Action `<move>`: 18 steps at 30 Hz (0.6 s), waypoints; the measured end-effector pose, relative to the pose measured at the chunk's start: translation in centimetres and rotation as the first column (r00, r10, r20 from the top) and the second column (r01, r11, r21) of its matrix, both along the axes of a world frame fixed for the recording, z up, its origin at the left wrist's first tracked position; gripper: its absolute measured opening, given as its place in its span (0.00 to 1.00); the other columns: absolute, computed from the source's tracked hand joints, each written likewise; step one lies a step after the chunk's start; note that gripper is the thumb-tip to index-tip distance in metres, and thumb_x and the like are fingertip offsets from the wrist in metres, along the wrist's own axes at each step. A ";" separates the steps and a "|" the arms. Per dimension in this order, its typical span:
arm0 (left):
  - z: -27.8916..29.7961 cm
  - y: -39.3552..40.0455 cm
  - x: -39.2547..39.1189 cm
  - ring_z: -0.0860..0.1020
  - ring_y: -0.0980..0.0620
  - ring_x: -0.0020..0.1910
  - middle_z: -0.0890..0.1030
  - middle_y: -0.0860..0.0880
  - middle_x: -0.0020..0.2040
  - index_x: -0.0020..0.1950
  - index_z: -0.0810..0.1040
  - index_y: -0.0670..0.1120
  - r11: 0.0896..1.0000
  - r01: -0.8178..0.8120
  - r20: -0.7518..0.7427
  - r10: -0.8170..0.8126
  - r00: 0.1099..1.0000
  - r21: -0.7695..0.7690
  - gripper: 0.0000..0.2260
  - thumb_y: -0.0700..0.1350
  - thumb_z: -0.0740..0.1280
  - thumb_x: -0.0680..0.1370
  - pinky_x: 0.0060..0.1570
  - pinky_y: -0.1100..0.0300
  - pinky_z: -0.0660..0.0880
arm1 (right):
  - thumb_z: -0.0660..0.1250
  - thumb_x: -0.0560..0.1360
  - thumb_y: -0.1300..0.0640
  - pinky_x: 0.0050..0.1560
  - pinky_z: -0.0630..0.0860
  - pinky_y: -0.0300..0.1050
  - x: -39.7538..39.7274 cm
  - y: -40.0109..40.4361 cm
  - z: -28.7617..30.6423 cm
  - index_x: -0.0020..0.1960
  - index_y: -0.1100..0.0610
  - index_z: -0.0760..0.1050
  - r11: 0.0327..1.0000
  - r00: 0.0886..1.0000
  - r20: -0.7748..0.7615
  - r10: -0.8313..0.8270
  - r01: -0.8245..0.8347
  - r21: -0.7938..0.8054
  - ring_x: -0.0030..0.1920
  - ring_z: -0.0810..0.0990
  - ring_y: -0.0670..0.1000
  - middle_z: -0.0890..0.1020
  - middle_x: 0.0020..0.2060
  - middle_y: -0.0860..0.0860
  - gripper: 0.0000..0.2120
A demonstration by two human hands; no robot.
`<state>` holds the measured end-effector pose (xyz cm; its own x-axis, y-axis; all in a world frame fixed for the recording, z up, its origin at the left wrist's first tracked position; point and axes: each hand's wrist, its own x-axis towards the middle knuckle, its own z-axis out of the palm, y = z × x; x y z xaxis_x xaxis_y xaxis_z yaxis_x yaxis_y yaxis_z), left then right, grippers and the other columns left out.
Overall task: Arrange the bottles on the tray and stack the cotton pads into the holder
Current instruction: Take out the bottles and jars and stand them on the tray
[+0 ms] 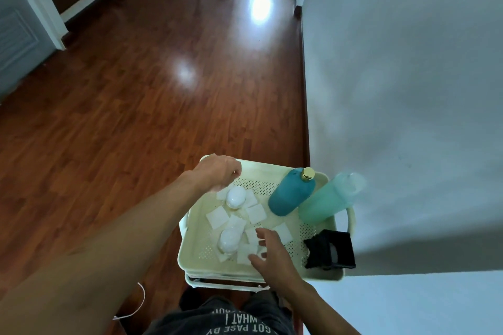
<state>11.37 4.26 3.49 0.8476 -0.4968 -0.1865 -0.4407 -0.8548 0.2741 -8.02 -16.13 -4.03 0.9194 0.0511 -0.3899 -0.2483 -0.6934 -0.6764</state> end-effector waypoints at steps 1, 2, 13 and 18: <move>0.0 -0.2 0.1 0.81 0.48 0.50 0.84 0.53 0.55 0.55 0.82 0.54 1.000 -0.004 0.006 0.004 1.000 -0.010 0.10 0.50 0.61 0.82 0.54 0.52 0.75 | 0.71 0.76 0.53 0.61 0.74 0.39 -0.1 -0.6 0.5 0.72 0.49 0.66 1.000 1.000 0.022 -0.002 0.002 -0.021 0.60 0.74 0.41 0.71 0.65 0.45 0.27; 0.0 -0.5 0.2 0.82 0.48 0.47 0.85 0.53 0.52 0.54 0.82 0.54 1.000 -0.003 0.008 0.003 1.000 -0.023 0.10 0.53 0.61 0.82 0.50 0.53 0.76 | 0.71 0.76 0.52 0.61 0.75 0.40 -0.2 -1.3 1.0 0.70 0.49 0.68 0.999 0.999 0.049 -0.005 0.007 -0.042 0.60 0.74 0.41 0.72 0.64 0.45 0.25; 0.4 -5.8 -0.7 0.81 0.50 0.43 0.83 0.54 0.51 0.63 0.76 0.52 0.946 -0.062 -0.163 0.010 0.987 -0.317 0.11 0.50 0.60 0.82 0.43 0.54 0.77 | 0.72 0.76 0.57 0.53 0.82 0.41 1.0 -10.2 8.5 0.56 0.48 0.76 0.982 0.940 0.297 -0.170 0.186 -0.027 0.53 0.81 0.45 0.77 0.54 0.44 0.10; 1.7 -9.4 -2.2 0.77 0.54 0.57 0.70 0.56 0.64 0.76 0.59 0.58 0.908 -0.032 -0.274 -0.092 0.957 -0.417 0.37 0.58 0.73 0.71 0.53 0.52 0.79 | 0.74 0.75 0.57 0.49 0.82 0.42 1.3 -14.1 10.2 0.52 0.46 0.76 0.953 0.880 0.387 -0.274 0.303 -0.014 0.50 0.81 0.44 0.79 0.51 0.45 0.11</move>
<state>9.18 -5.11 5.14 0.7737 -0.6054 -0.1868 -0.3154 -0.6237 0.7152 -6.70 -30.22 6.15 0.9671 -0.2542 -0.0041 -0.1819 -0.6804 -0.7099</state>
